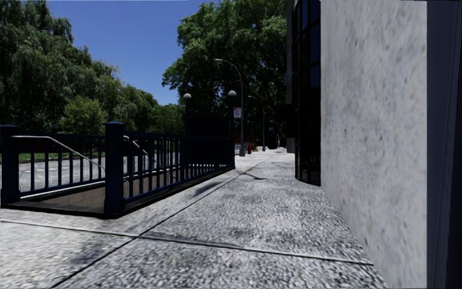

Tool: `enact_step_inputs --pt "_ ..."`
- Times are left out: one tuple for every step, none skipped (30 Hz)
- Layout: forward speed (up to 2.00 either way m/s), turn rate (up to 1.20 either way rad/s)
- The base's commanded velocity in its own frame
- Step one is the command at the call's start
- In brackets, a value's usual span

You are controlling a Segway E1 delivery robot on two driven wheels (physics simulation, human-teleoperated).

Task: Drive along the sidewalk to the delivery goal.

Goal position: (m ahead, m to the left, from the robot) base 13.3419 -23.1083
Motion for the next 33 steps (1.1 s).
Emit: enact_step_inputs --pt "2.00 0.00" --pt "2.00 0.00" --pt "2.00 0.00" --pt "2.00 0.00" --pt "2.00 0.00" --pt "2.00 0.00" --pt "2.00 0.00" --pt "2.00 0.00" --pt "2.00 0.00" --pt "2.00 0.00" --pt "2.00 0.00" --pt "2.00 0.00" --pt "2.00 0.00" --pt "2.00 0.00" --pt "2.00 0.00" --pt "2.00 0.00" --pt "2.00 0.00" --pt "2.00 0.00" --pt "2.00 -0.02" --pt "2.00 -0.02" --pt "2.00 -0.18" --pt "2.00 -0.24" --pt "2.00 -0.25" --pt "2.00 -0.25" --pt "2.00 -0.25" --pt "2.00 -0.25" --pt "2.00 -0.25" --pt "2.00 -0.25" --pt "2.00 -0.25" --pt "2.00 -0.25" --pt "2.00 -0.12" --pt "2.00 0.00" --pt "2.00 0.00"
